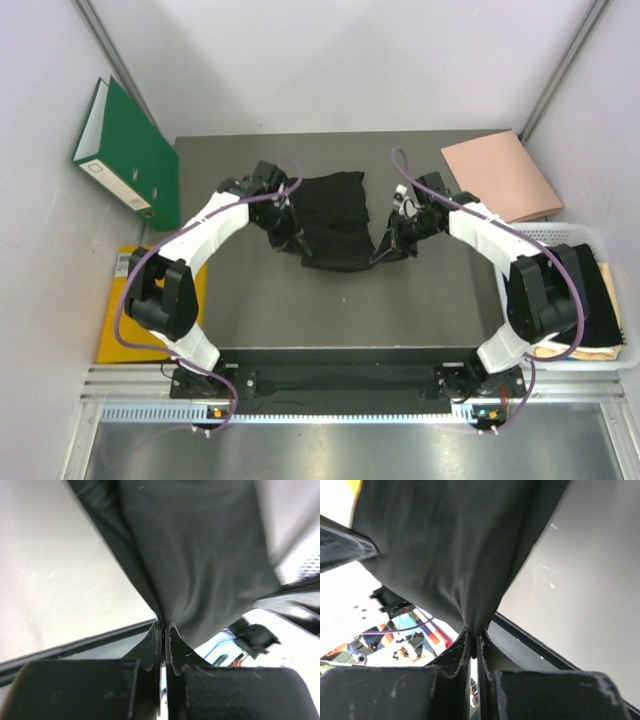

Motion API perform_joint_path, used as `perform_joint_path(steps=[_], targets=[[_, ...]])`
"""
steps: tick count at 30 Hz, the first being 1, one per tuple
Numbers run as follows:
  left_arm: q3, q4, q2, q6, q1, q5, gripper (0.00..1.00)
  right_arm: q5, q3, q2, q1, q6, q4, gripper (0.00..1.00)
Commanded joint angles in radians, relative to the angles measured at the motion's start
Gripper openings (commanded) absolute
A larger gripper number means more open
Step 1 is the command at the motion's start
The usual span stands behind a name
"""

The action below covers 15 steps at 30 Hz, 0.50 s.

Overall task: Fold and stack the t-shirts
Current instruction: Fold the long partially folded tshirt into a neat square

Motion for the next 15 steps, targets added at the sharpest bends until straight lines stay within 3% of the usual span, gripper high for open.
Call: perform_joint_path(steps=[1,7,15], targets=[[0.224,-0.09,0.053,0.033,0.034,0.02,0.0,-0.048,0.148,0.01,0.001,-0.035,-0.033,0.0],[0.432,-0.105,0.205,0.031,0.075,0.072,0.0,-0.079,0.422,0.225,-0.016,-0.098,-0.048,0.01],[0.514,0.003,0.343,0.028,0.178,0.15,0.0,-0.102,0.807,0.523,-0.052,-0.061,0.03,0.02]])
